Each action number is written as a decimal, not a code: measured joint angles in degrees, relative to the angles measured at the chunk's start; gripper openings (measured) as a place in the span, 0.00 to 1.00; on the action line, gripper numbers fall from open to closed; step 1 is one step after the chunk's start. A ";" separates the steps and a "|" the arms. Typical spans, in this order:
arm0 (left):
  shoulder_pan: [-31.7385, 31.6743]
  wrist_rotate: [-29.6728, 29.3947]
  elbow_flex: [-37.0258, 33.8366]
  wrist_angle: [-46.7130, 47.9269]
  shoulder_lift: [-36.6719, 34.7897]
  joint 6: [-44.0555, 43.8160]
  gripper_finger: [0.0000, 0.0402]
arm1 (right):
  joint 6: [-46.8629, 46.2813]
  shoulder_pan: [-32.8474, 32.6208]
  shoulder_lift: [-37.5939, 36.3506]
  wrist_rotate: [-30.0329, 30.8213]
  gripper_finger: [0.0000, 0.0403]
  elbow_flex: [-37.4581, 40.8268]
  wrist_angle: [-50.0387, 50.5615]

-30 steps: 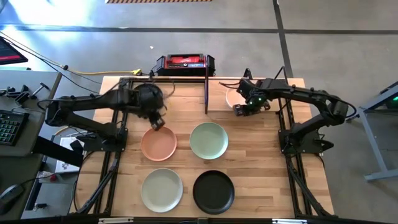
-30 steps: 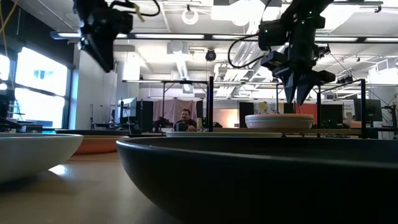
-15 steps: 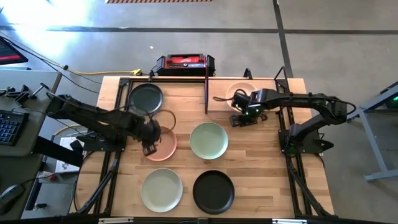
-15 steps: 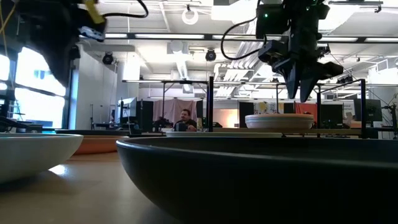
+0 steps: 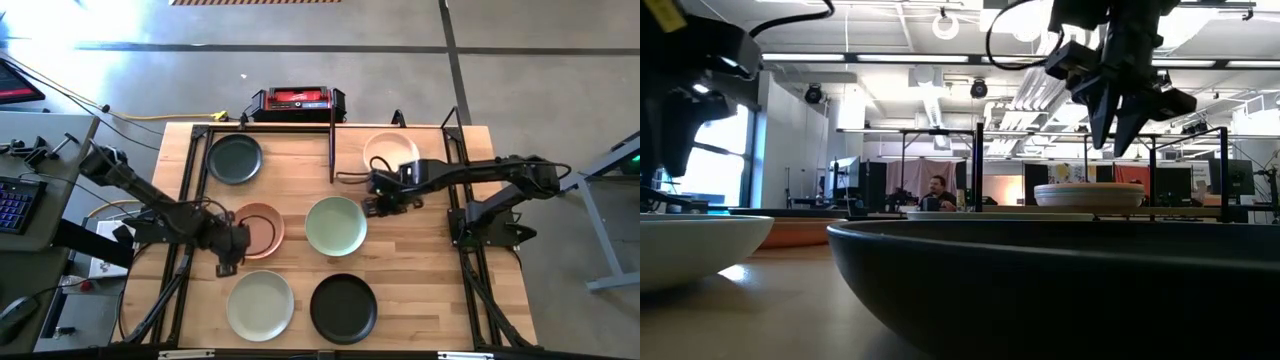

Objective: Place and stack plates onto a shelf
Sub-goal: Stack the light orange plate on top of the light pink plate on the shelf

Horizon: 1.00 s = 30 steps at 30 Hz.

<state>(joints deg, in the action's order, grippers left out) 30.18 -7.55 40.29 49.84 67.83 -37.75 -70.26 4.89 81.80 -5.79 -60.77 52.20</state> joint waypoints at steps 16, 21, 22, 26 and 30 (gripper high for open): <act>4.45 -2.46 -7.55 -7.74 0.24 1.26 0.33 | -1.82 -2.83 0.00 1.76 0.26 0.00 -4.52; 4.44 -2.65 -9.29 -9.71 0.24 5.41 0.33 | -1.75 -2.81 0.00 1.83 0.26 0.00 -4.50; 4.43 -2.64 -9.67 -10.50 0.24 6.41 0.33 | -1.73 -2.81 0.00 1.83 0.26 0.00 -4.52; 4.35 -3.19 -10.50 -11.56 0.31 8.94 0.33 | -1.67 -2.81 -0.02 1.82 0.26 0.00 -4.52; 4.35 -3.51 -11.87 -14.57 0.33 10.55 0.33 | -1.52 -2.81 -0.02 1.82 0.26 0.00 -4.51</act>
<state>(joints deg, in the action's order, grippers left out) 34.52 -11.06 28.42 35.27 68.16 -27.20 -71.78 2.09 81.78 -3.97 -60.77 47.70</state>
